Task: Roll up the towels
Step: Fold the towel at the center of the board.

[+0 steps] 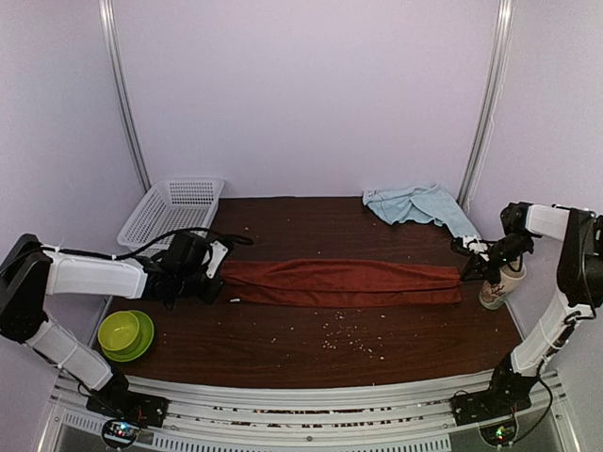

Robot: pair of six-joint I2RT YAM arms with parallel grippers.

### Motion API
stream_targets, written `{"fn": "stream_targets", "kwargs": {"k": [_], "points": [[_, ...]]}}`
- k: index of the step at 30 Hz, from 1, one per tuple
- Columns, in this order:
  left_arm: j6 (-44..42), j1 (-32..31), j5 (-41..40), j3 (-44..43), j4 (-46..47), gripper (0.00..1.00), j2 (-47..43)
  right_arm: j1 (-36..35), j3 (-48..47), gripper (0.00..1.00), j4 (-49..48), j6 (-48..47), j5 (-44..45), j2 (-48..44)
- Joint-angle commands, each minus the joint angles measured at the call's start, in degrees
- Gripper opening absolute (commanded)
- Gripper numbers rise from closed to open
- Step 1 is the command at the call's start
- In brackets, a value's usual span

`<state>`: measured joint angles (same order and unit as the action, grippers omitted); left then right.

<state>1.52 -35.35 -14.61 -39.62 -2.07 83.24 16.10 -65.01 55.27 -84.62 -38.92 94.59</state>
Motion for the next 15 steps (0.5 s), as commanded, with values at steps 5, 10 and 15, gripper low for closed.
{"fn": "stream_targets", "kwargs": {"k": [5,10,15], "points": [[0.87,-1.02,-1.92,-1.46,-1.32,0.0,1.65,-0.54,2.73,0.0,-5.05,3.95,5.39,-0.29],[0.76,-1.19,-2.2,-1.78,-2.15,0.0,2.04,-1.1,2.6,0.0,-6.0,4.94,6.09,-0.2],[0.52,-1.19,-4.17,-2.69,-3.79,0.0,4.07,-1.5,3.23,0.0,-5.59,3.82,7.7,-0.36]]}}
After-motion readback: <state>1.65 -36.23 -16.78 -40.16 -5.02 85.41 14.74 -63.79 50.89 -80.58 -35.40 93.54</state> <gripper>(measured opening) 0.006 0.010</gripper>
